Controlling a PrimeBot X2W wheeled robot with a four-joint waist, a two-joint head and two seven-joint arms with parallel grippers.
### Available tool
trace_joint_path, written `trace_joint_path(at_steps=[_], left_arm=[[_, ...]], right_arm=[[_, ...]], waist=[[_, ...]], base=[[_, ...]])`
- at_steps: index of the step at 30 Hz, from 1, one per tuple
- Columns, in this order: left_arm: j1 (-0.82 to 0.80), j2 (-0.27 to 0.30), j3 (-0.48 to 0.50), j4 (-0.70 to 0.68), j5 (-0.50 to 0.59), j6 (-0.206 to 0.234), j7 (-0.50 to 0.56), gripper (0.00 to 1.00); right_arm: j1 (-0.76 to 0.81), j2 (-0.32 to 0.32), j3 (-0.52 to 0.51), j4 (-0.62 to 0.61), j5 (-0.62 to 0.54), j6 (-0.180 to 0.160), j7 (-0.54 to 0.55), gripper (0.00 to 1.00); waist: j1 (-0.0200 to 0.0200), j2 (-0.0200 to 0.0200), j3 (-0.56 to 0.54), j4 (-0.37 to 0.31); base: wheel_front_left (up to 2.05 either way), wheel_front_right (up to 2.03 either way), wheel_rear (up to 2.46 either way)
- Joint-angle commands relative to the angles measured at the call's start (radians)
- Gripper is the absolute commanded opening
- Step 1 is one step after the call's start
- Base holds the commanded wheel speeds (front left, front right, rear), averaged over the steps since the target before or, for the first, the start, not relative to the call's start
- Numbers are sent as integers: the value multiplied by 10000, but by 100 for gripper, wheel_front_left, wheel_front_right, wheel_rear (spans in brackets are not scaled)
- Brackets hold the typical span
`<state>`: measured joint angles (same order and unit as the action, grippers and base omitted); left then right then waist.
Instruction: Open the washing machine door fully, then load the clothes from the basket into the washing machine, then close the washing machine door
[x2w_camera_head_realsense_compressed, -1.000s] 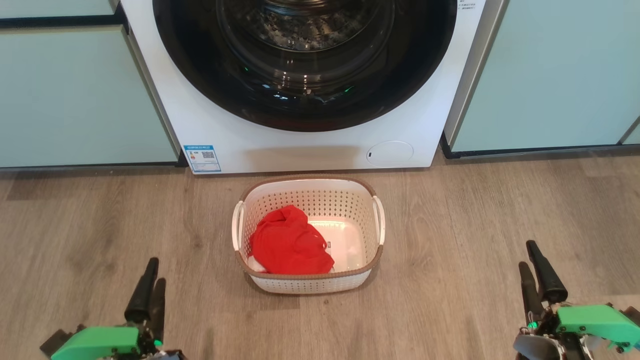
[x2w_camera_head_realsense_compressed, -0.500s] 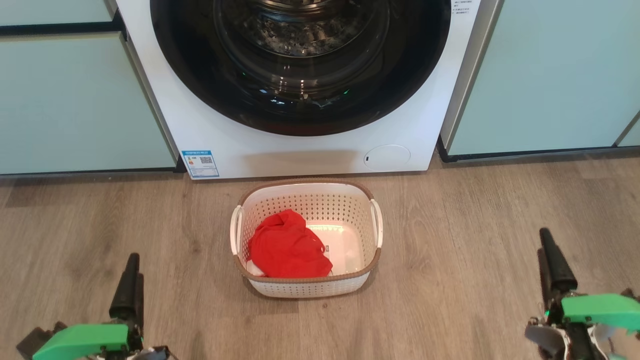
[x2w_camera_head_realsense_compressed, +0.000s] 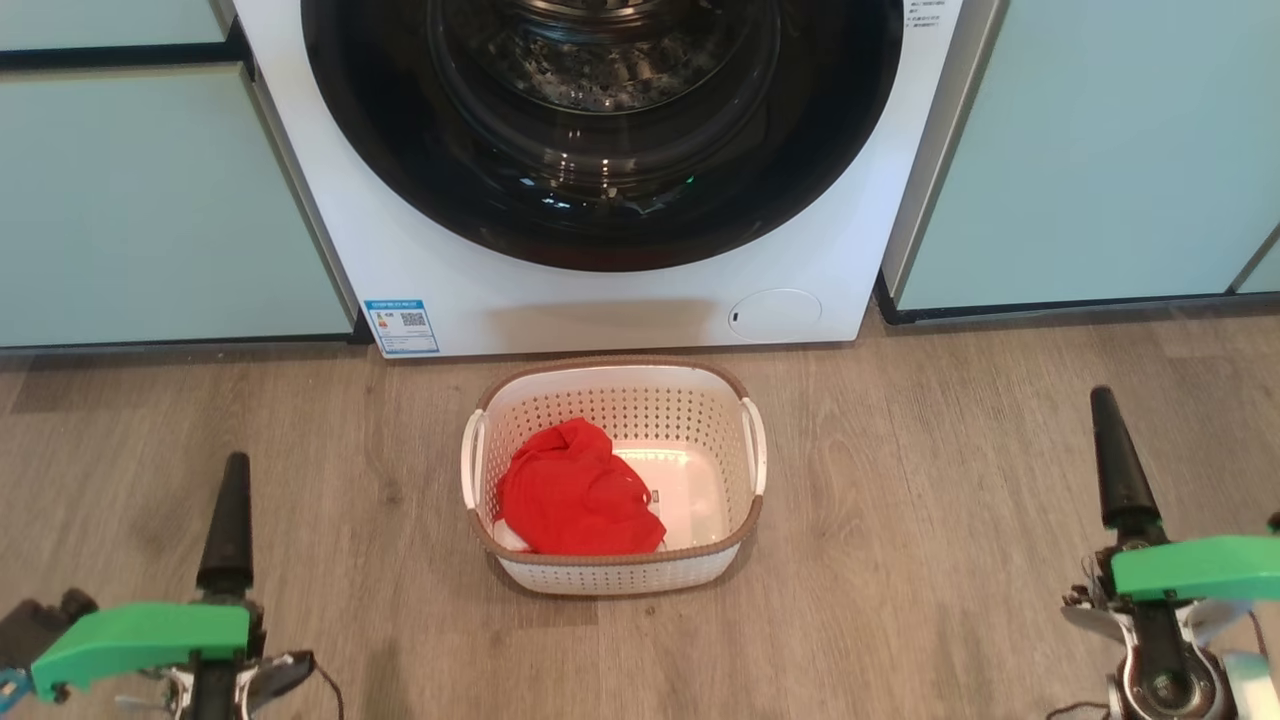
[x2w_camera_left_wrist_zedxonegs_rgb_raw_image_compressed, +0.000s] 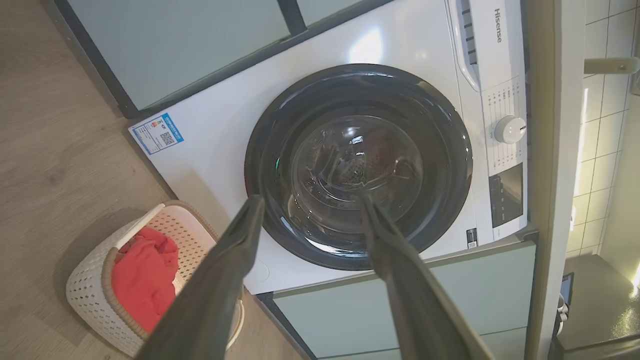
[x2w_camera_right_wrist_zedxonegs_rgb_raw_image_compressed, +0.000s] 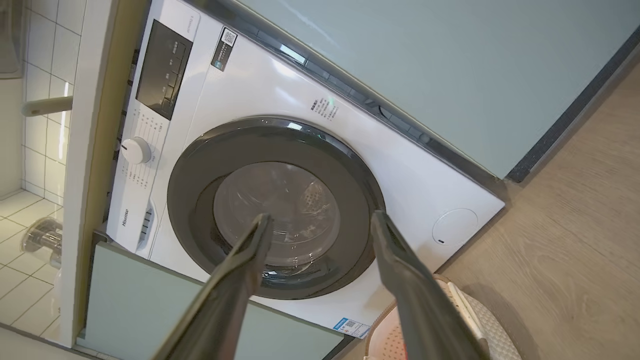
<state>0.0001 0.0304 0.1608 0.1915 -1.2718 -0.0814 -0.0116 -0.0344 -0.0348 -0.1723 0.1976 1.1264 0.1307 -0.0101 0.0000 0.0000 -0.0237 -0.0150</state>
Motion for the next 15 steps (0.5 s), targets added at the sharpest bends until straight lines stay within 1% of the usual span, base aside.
trace_joint_path(at_steps=[1, 12, 14, 15], left_arm=[[-502, 93, 111, -502, 272, 59, -124, 100], [-556, 107, -169, -1916, 2075, 932, -446, 100], [-558, 110, -254, -2170, 2408, 1119, -504, 100], [-556, 112, -342, -2397, 2719, 1315, -563, 100]], right_arm=[[-550, -93, 105, -493, -359, 0, -120, 100], [-730, -101, 233, -1441, -2334, 0, -445, 100], [-746, -102, 243, -1535, -2648, 0, -504, 100], [-785, -104, 272, -1664, -2982, 0, -563, 100]], waist=[[0, 0, 5, 1], [0, 0, 2, -20], [0, 0, -18, -23], [0, 0, -31, -25]], base=[[0, 0, 0], [0, 0, 0], [0, 0, 0], [0, 0, 0]])
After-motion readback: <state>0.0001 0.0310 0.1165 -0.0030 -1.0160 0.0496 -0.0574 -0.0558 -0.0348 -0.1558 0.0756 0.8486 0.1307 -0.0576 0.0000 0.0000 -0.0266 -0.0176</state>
